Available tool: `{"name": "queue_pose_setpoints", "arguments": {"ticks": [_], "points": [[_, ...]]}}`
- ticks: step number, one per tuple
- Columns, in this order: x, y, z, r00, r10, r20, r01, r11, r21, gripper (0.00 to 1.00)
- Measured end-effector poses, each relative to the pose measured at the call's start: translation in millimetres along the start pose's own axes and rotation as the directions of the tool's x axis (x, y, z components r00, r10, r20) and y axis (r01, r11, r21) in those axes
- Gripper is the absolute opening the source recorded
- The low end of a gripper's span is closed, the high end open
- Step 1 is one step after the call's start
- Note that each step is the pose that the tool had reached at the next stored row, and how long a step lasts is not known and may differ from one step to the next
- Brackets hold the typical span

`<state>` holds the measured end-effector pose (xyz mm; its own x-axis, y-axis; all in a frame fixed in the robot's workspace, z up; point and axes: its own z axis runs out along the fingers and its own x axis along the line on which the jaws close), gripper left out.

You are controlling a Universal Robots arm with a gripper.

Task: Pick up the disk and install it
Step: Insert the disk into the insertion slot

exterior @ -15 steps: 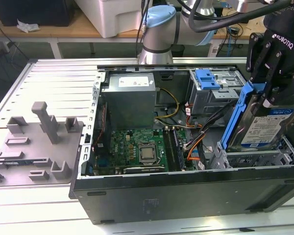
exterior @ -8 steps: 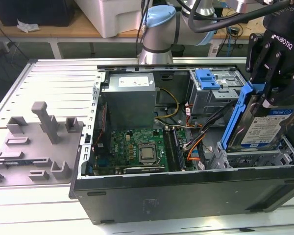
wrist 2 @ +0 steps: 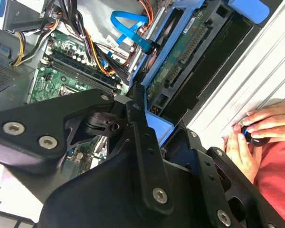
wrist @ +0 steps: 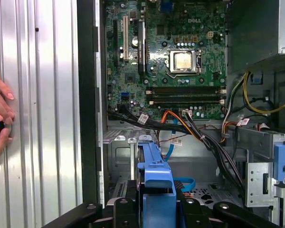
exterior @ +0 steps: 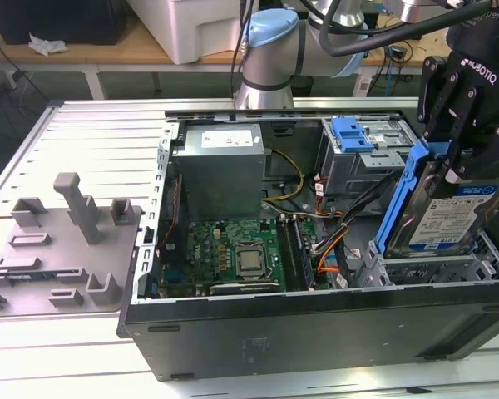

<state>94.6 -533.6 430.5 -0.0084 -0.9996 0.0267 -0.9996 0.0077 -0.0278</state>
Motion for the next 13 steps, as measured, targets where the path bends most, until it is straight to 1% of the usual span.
{"name": "queue_pose_setpoints", "arguments": {"ticks": [6, 13], "points": [[0.1, -0.1, -2.6, 1.0, 0.0, 0.0, 0.0, 1.0, 0.0, 0.36], [0.0, 0.1, -3.0, 1.0, 0.004, -0.0004, -0.004, 1.0, -0.0002, 0.36]]}}
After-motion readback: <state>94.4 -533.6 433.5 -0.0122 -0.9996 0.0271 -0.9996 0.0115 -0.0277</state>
